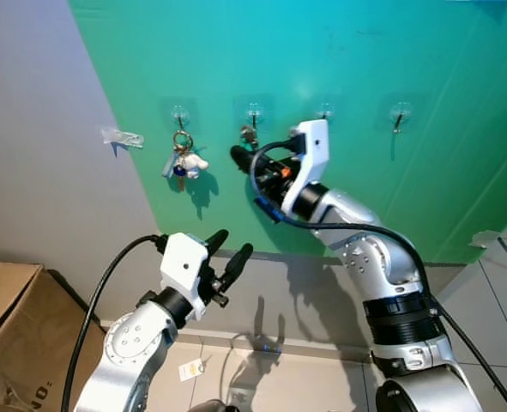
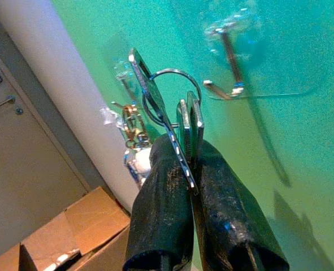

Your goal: Hang keys on a hook

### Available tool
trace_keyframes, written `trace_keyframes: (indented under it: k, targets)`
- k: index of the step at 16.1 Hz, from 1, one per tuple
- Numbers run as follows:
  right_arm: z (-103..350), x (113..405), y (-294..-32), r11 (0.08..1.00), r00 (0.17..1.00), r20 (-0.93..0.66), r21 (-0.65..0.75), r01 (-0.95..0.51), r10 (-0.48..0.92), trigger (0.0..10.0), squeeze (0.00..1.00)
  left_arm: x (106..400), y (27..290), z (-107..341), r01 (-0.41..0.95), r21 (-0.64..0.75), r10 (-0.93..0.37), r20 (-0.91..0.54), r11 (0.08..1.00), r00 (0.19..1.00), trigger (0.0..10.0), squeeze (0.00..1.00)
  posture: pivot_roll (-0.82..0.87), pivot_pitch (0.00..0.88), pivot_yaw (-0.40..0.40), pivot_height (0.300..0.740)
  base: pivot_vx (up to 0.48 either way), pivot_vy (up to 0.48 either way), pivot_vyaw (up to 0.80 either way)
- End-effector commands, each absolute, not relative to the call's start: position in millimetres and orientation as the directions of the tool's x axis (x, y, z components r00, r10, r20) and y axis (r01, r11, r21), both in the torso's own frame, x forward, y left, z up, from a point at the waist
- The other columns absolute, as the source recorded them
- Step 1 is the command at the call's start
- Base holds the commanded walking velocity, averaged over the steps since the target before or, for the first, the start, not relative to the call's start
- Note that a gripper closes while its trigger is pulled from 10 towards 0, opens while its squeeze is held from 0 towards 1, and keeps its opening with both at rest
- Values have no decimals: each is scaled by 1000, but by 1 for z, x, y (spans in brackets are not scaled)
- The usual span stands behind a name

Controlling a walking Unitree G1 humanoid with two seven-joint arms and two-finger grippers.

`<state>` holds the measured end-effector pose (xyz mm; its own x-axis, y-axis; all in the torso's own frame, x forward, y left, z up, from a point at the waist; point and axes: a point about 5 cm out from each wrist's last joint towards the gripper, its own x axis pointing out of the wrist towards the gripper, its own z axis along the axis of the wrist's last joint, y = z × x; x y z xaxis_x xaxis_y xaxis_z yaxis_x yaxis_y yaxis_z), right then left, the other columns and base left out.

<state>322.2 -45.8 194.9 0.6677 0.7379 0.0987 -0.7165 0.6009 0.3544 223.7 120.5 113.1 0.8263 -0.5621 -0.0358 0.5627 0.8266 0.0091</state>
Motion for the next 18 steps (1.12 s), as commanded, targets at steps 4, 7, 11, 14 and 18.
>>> trace_keyframes:
  k: [4,7,11,14,18]
  targets:
    - [202,326,-42,582,658,103,381,-719,746,0,0,224,119,112,564,20,-563,-45,825,825,10000,0,-76,11,80,740,0,0,0]
    - [203,326,-41,567,652,105,403,-718,751,0,0,224,119,112,564,20,-563,-44,825,825,10000,0,-79,11,79,740,0,0,0]
    - [203,326,-39,560,644,98,408,-721,758,0,0,224,117,112,570,19,-569,-44,821,821,10000,0,-79,13,79,740,0,0,0]
    - [199,326,-39,555,643,77,434,-710,762,0,0,224,117,112,572,19,-570,-44,820,820,10000,0,-77,15,78,740,0,0,0]
    - [198,326,-37,534,629,66,466,-706,775,0,0,223,117,112,570,20,-568,-48,822,821,10000,0,-73,18,75,740,0,0,0]
